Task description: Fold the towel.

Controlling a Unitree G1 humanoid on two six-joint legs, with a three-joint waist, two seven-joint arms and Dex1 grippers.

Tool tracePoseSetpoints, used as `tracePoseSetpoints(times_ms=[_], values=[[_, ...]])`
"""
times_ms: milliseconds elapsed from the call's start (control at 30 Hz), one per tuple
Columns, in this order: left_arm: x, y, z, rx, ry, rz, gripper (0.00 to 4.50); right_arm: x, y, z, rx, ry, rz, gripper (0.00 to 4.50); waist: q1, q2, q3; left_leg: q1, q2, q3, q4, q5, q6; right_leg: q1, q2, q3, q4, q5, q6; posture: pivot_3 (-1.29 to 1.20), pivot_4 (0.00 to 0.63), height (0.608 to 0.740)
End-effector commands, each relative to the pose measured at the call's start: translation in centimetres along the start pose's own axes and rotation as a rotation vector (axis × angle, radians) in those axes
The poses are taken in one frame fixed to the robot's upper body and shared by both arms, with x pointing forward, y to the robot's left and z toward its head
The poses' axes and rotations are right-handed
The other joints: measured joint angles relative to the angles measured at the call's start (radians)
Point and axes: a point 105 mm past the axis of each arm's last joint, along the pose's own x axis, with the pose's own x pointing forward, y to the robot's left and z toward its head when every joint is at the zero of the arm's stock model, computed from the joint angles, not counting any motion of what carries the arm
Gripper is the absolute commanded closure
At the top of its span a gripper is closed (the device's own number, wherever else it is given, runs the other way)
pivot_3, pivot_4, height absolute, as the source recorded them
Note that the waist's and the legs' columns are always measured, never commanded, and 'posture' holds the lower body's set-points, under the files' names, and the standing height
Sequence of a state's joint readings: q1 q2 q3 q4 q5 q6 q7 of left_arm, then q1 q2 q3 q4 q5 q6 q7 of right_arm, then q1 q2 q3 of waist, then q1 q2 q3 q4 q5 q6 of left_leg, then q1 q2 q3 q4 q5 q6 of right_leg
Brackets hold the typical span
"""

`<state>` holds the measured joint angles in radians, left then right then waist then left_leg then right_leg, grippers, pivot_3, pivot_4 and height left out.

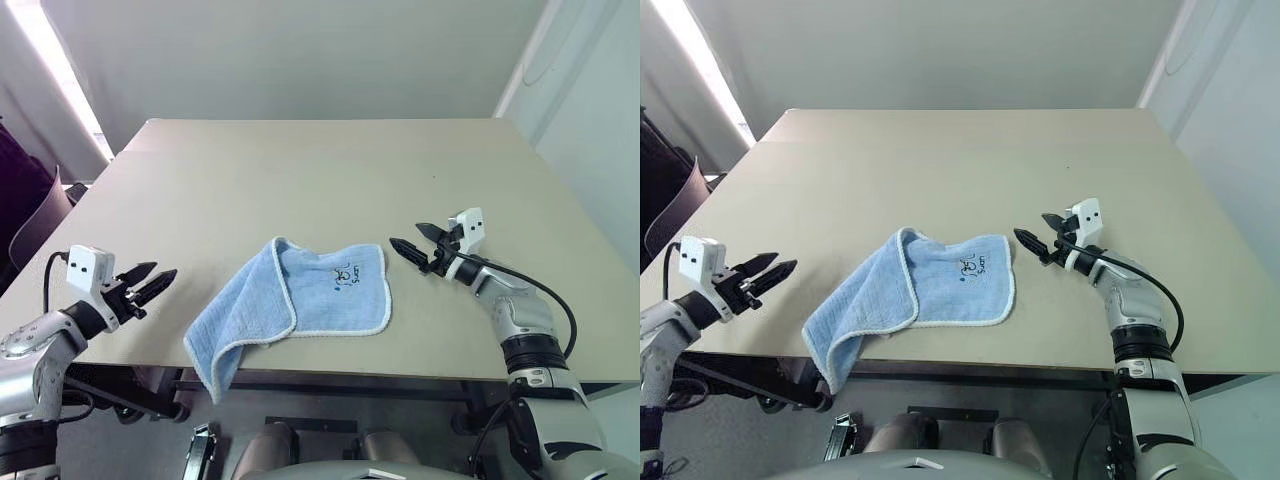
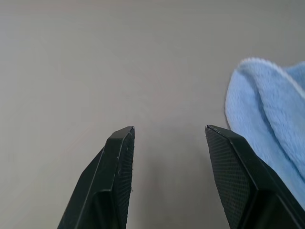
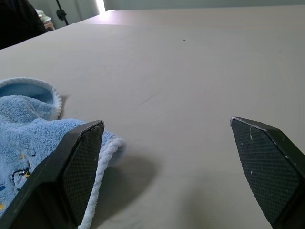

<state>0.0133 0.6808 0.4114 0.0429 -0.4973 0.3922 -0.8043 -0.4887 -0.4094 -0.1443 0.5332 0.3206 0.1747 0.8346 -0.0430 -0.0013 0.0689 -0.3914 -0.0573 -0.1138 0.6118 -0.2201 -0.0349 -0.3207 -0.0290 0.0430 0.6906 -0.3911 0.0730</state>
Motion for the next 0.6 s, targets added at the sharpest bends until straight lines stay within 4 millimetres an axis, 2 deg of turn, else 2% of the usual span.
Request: tracePoseSetpoints(times_ms=[33, 167, 333, 467, 600], values=[[-0.1, -0.3, 1.9, 0.002, -0.073, -0.016, 2.01, 0.8, -0.1, 1.9, -0.037, -0.046, 0.014, 0.06, 0.002, 0.000, 0.000, 0.000, 0.000, 0.000, 0.000, 0.000, 0.000, 0.000, 0.000, 0.000, 0.000, 0.000, 0.000, 0.00, 0.000, 0.740], [0.2, -2.0, 2.2, -0.034, -0.099, -0.096, 2.01, 1.5, 0.1, 2.5, 0.001, -0.057, 0.003, 0.06, 0.000, 0.000, 0.000, 0.000, 0.000, 0.000, 0.001, 0.000, 0.000, 0.001, 0.000, 0.000, 0.000, 0.001, 0.001, 0.00, 0.000, 0.740], [0.8, -2.5, 2.0, -0.031, -0.094, -0.104, 2.01, 2.8, 1.2, 2.1, 0.042, 0.014, 0.054, 0.06, -0.002, 0.000, 0.000, 0.000, 0.000, 0.000, 0.000, 0.000, 0.000, 0.000, 0.000, 0.000, 0.000, 0.001, 0.001, 0.00, 0.000, 0.740], [1.7, -2.6, 1.7, -0.029, -0.093, -0.104, 2.01, 4.3, 1.8, 0.5, 0.123, 0.182, 0.081, 0.06, -0.002, 0.000, 0.000, 0.000, 0.000, 0.000, 0.001, 0.000, -0.001, 0.000, 0.000, 0.000, 0.000, 0.001, 0.000, 0.00, 0.000, 0.740], [2.9, -3.4, 1.5, -0.019, -0.098, -0.122, 2.01, 5.2, 2.7, -0.2, 0.256, 0.309, 0.143, 0.06, 0.000, 0.000, 0.000, 0.000, 0.000, 0.000, 0.001, 0.001, -0.002, 0.000, 0.000, 0.000, 0.000, 0.001, 0.000, 0.00, 0.000, 0.740]])
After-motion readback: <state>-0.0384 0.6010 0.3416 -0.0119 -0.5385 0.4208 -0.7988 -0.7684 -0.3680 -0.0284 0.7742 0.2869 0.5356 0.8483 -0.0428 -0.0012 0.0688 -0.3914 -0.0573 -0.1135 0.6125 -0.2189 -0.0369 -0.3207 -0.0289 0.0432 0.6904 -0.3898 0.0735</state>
